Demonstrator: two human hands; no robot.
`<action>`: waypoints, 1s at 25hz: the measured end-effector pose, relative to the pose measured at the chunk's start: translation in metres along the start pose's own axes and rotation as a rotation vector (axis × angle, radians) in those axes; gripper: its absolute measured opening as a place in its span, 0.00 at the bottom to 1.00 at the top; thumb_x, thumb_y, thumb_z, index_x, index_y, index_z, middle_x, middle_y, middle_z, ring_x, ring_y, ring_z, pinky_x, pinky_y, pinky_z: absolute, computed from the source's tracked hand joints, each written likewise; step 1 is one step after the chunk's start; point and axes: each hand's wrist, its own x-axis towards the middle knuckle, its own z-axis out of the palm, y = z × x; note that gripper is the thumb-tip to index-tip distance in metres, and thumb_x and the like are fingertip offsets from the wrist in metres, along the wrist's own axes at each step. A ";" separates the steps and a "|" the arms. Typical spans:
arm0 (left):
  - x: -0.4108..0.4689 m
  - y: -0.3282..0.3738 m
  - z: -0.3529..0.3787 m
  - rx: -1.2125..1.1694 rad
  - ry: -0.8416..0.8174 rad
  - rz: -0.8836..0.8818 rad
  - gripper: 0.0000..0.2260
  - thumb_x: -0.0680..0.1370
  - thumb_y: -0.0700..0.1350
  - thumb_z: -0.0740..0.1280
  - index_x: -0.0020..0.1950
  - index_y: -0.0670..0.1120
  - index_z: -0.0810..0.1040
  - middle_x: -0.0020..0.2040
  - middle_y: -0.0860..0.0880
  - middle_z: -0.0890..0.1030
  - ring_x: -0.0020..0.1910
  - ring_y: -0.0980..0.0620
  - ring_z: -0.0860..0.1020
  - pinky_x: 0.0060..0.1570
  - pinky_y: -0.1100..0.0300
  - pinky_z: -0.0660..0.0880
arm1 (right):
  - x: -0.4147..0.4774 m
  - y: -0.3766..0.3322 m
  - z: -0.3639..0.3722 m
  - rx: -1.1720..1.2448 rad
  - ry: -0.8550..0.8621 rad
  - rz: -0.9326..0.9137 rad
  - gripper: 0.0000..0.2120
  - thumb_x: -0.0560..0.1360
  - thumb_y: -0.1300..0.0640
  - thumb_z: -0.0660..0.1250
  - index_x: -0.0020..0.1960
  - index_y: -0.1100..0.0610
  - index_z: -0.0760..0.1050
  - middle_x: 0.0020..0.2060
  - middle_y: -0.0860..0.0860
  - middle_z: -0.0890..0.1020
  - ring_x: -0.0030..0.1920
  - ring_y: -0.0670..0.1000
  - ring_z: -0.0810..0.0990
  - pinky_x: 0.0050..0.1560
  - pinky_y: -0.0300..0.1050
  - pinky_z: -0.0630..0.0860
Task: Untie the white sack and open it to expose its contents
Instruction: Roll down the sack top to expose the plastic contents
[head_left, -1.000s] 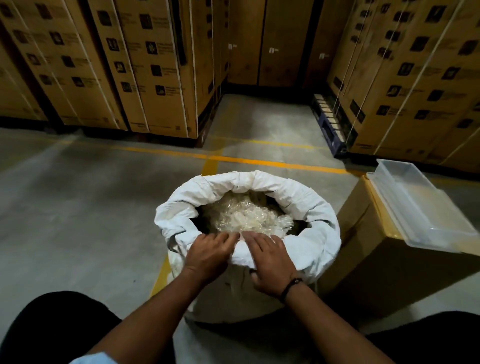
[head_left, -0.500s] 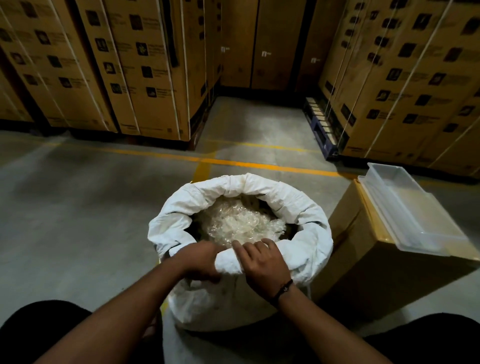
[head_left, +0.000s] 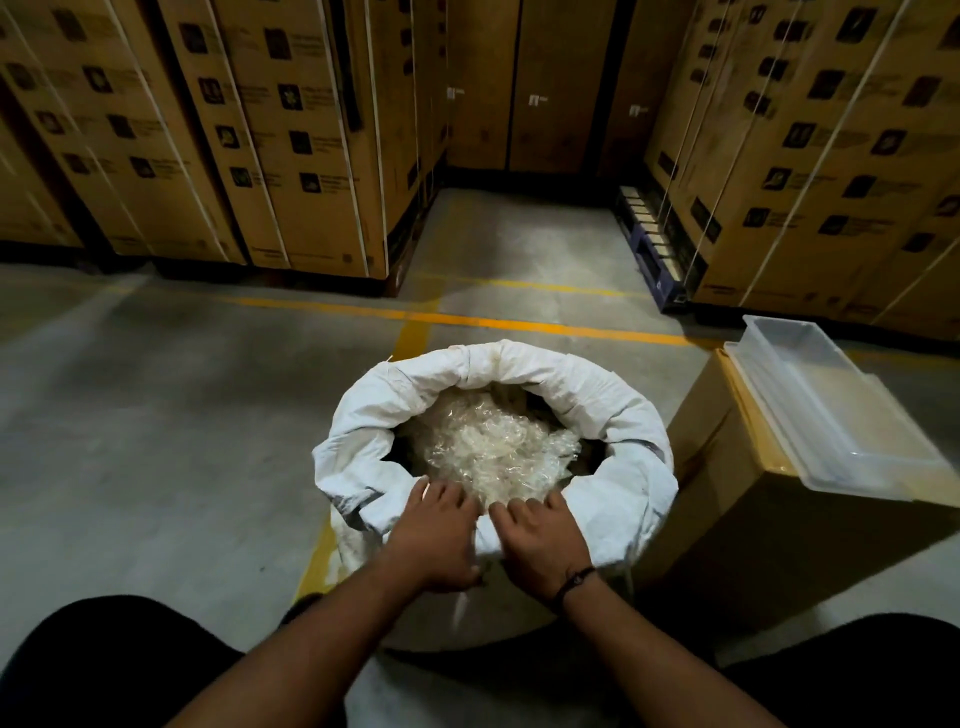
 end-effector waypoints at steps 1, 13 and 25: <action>0.002 -0.009 -0.006 -0.006 0.004 0.064 0.36 0.65 0.65 0.65 0.69 0.50 0.72 0.66 0.48 0.73 0.68 0.45 0.70 0.72 0.49 0.63 | -0.001 -0.004 0.003 0.007 0.087 -0.010 0.15 0.63 0.57 0.67 0.50 0.55 0.73 0.33 0.52 0.76 0.31 0.57 0.76 0.42 0.52 0.66; -0.003 -0.011 0.025 -0.062 0.327 0.069 0.33 0.69 0.76 0.63 0.63 0.54 0.72 0.59 0.49 0.74 0.60 0.46 0.69 0.58 0.48 0.65 | -0.021 0.037 0.010 0.036 -0.302 0.137 0.24 0.62 0.48 0.71 0.56 0.52 0.73 0.49 0.50 0.80 0.53 0.56 0.79 0.56 0.55 0.60; -0.004 -0.073 0.005 -1.280 0.441 -1.311 0.56 0.61 0.64 0.81 0.77 0.44 0.54 0.73 0.34 0.65 0.69 0.32 0.69 0.68 0.38 0.68 | -0.009 0.088 -0.005 0.792 0.248 1.427 0.59 0.59 0.34 0.78 0.78 0.54 0.49 0.76 0.61 0.57 0.74 0.66 0.59 0.72 0.67 0.58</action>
